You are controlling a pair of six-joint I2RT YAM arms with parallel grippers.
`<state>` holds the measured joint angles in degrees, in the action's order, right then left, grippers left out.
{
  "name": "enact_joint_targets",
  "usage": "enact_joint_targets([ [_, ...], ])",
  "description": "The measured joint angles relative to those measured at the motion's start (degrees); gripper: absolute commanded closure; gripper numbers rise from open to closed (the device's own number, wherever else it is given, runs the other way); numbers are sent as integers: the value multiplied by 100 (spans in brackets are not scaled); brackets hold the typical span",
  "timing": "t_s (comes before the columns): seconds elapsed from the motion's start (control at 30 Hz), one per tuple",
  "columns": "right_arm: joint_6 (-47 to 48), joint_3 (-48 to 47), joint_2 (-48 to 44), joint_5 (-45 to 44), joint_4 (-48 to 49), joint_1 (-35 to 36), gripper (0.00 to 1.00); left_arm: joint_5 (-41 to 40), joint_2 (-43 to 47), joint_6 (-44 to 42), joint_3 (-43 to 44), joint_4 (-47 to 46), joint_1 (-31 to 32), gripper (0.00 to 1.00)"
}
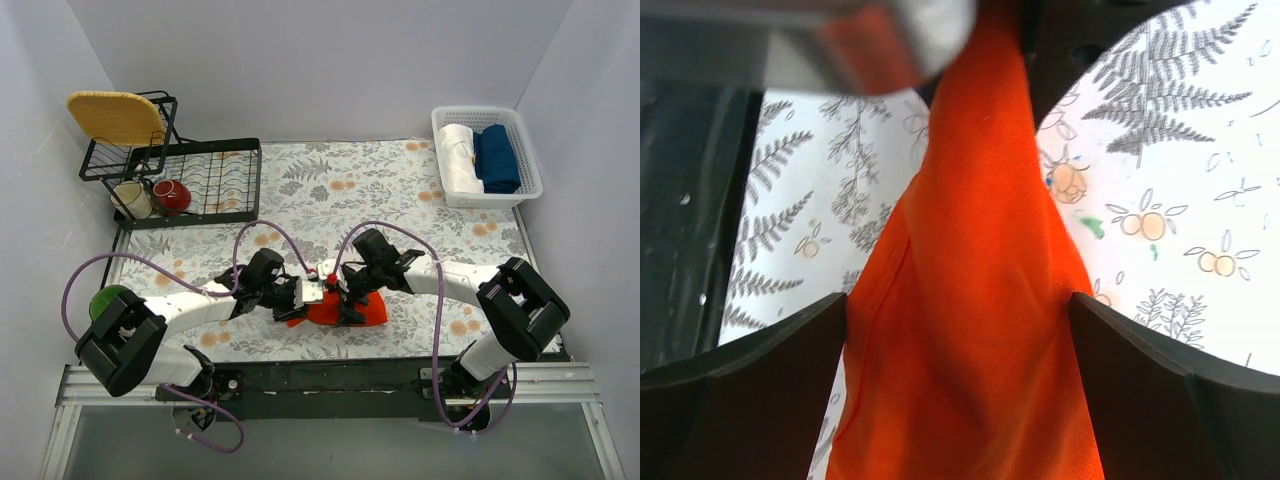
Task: Roll the t-shirts
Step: Pick up the T-shirt from the center of the board.
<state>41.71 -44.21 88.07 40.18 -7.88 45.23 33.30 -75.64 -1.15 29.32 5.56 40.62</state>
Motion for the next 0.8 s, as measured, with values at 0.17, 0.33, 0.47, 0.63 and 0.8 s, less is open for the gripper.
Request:
enact_joint_targets([
  [0.17,-393,111,0,-354,481,221,2,-33,177,15,-157,15,-31,97],
  [0.33,-654,168,0,-745,811,474,13,-55,446,50,-284,225,-103,80],
  [0.47,-837,181,33,-1099,1110,664,21,-170,741,96,-374,485,-160,54],
  [0.63,-883,173,236,-1471,1434,835,23,-435,1014,214,-516,802,-227,2],
  [0.8,-922,144,490,-1744,1801,918,21,-791,1266,610,-584,1128,-245,2],
])
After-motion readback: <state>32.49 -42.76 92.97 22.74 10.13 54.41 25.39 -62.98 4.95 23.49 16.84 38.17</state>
